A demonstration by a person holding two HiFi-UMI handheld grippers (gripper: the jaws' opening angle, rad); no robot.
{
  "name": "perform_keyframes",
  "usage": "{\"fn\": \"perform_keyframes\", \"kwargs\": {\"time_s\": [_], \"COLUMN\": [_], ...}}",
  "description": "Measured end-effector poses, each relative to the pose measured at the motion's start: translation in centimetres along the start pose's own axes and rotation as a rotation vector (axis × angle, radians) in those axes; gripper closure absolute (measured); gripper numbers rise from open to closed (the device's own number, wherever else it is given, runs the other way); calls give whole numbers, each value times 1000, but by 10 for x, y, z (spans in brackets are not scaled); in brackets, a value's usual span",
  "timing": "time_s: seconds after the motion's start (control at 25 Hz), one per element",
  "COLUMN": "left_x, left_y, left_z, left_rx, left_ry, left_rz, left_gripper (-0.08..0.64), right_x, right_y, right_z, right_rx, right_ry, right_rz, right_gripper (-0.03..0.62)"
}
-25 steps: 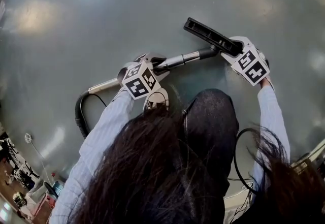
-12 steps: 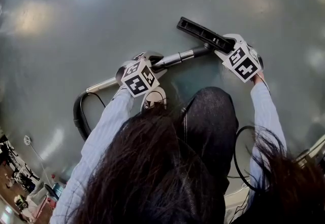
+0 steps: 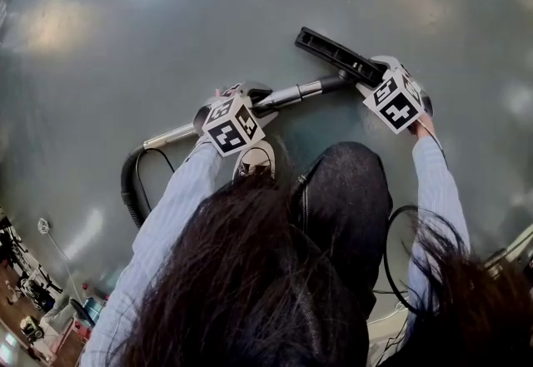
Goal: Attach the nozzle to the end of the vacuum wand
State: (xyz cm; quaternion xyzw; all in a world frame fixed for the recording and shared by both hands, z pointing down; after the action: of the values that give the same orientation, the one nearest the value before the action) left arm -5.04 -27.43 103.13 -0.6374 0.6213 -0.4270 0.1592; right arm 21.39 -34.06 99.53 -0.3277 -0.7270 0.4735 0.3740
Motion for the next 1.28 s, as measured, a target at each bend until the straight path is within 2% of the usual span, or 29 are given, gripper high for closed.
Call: {"fn": "perform_keyframes", "kwargs": {"time_s": [0.12,0.32,0.44,0.56,0.68,0.8,0.88,1.0,1.16,1.2,1.28], "left_x": [-1,-10,-13,-12,-6,4,6,3,1,1,-4], "left_y": [2,10,22,40,62,77,79,75,65,64,68], "left_z": [3,10,17,24,33,40,41,44,40,38,34], "left_rx": [28,70,33,-55,-202,-317,-344,-338,-326,-331,-362], "left_ry": [-15,-116,-139,-124,-27,69,100,100,120,146,216], "left_rz": [32,88,116,172,209,205,205,213,231,231,241], "left_gripper": [374,365,367,367,367,368,378,426,515,528,544], "right_x": [0,-2,-5,-11,-15,-15,-14,-9,9,15,26], "right_y": [5,20,30,42,58,79,92,101,96,95,93], "right_z": [-5,-11,-14,-24,-35,-43,-47,-52,-47,-44,-40], "right_rx": [19,-2,-11,-20,-68,-162,-246,-382,-461,-471,-488], "right_ry": [17,6,8,-29,-141,-309,-443,-624,-746,-766,-826], "right_rz": [-20,-26,-41,-60,-66,-59,-59,-58,-31,-34,-37], "right_gripper": [366,366,366,367,367,367,367,367,379,415,568]}}
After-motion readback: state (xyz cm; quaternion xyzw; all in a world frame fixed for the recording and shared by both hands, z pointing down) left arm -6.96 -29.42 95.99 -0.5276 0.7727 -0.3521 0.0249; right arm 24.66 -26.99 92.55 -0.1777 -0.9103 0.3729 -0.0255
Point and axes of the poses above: the fingertips, and each gripper's own axes: y backward along the fingers, x to its left, z out of its top, the point moved 9 cm from there along y, backward along the fingers, and after that the axes turned 10 degrees about -z, right-handed, at the moved point
